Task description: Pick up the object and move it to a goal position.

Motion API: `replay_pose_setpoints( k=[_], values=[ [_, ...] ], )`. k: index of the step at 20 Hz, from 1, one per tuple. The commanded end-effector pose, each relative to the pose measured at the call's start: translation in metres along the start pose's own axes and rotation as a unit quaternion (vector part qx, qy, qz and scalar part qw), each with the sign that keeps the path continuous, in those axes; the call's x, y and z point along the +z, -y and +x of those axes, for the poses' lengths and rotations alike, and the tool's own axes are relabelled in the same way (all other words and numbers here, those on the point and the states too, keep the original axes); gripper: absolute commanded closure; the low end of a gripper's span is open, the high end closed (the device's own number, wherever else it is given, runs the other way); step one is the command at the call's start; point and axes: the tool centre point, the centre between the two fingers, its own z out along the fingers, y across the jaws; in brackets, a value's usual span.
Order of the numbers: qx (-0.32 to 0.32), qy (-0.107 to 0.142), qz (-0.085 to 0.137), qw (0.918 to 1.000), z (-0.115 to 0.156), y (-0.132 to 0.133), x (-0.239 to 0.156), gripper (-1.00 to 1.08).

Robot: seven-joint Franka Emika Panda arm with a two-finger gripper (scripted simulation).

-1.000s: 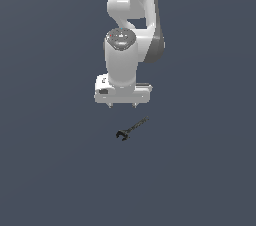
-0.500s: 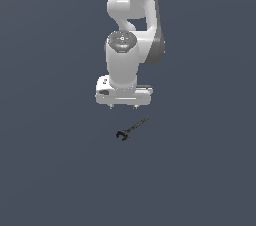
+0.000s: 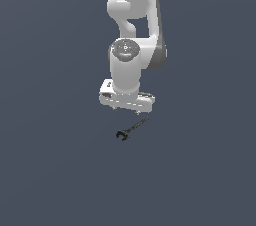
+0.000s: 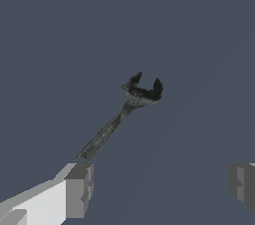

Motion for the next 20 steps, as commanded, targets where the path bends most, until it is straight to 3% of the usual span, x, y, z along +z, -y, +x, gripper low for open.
replay_pose_setpoints(
  k=[1,10,20],
  values=[
    [0.032,0.0,0.002,0.9995,0.001,0.004,0.007,-0.92],
    [0.149,-0.002,0.006,0.9888,0.005,0.018,0.032,-0.92],
    [0.277,-0.004,0.009,0.9607,0.008,0.033,0.06,-0.92]
  ],
)
